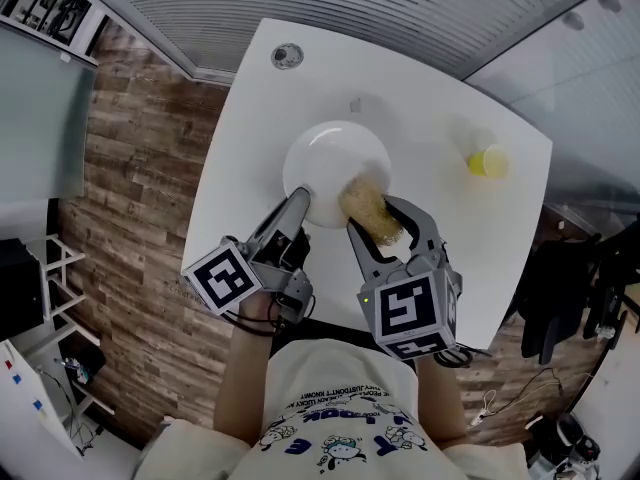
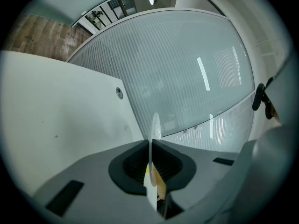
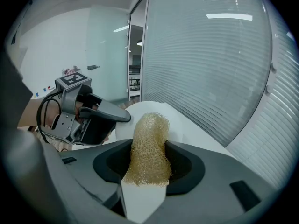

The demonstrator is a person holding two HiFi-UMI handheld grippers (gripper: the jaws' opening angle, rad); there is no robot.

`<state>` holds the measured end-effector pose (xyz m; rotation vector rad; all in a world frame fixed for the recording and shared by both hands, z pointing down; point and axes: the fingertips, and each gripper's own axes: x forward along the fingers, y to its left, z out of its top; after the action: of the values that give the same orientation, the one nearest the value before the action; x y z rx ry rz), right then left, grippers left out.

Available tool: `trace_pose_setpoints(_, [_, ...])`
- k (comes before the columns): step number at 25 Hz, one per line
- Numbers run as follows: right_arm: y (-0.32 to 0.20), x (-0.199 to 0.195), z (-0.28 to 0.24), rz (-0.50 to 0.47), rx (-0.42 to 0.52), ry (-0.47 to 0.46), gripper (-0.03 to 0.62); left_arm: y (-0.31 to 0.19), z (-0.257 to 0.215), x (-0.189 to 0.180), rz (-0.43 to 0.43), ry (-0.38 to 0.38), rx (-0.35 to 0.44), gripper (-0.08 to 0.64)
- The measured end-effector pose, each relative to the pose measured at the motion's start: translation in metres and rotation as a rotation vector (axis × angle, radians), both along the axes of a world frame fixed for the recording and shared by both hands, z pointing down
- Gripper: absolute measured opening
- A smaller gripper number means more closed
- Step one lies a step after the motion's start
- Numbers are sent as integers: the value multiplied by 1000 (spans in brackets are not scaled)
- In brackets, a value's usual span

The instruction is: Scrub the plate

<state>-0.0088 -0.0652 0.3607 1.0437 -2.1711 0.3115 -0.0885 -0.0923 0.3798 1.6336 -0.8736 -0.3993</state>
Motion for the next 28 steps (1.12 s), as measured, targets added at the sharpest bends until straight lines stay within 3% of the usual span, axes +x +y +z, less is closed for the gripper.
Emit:
trace_pose_setpoints(12, [-36,39,-7,104,64,70,195,4,1,5,34,12,3,38])
trace_pose_setpoints(28, [-50,17,-17,88,118,95,195,23,3,12,85,-6,-20,38])
